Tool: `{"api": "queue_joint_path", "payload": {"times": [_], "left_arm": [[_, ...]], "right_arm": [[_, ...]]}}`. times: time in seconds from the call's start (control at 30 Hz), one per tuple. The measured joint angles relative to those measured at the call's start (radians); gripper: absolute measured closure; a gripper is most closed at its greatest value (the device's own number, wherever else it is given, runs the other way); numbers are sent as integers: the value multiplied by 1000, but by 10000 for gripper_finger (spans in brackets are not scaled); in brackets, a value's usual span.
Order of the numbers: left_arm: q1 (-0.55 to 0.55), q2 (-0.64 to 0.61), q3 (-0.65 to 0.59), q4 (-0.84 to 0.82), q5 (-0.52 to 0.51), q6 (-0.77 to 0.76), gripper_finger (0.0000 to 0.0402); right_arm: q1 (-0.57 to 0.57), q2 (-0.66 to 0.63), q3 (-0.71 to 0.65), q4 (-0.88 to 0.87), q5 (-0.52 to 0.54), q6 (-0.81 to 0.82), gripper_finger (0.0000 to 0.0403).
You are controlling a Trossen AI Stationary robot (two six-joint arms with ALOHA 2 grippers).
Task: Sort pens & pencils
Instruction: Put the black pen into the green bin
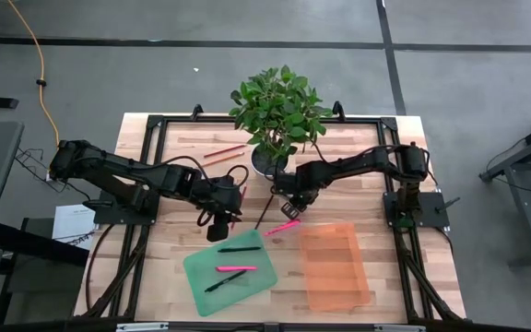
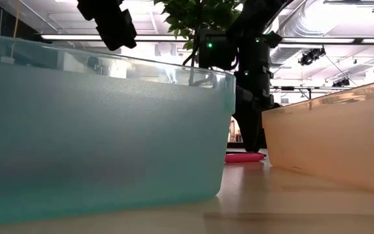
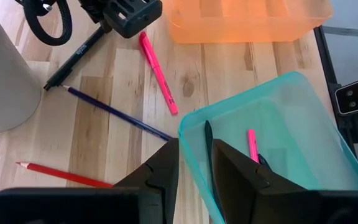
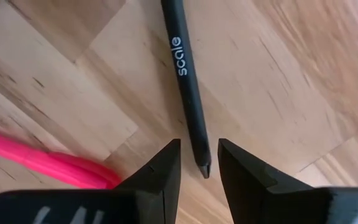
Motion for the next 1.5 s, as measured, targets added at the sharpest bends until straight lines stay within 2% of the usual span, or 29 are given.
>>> {"api": "queue_joint_path", "payload": {"times": [1.1,1.2,1.5], "left_arm": [[0,0,0,-1,0,-3,316],[0,0,0,0,0,-3,316],[0,0,0,0,0,-3,316]], "right_arm": [[-29,50,5,9,-71,-81,305],[-29,51,5,5,-69,-83,317],[-30,52,3,3,-64,-92,394]]}}
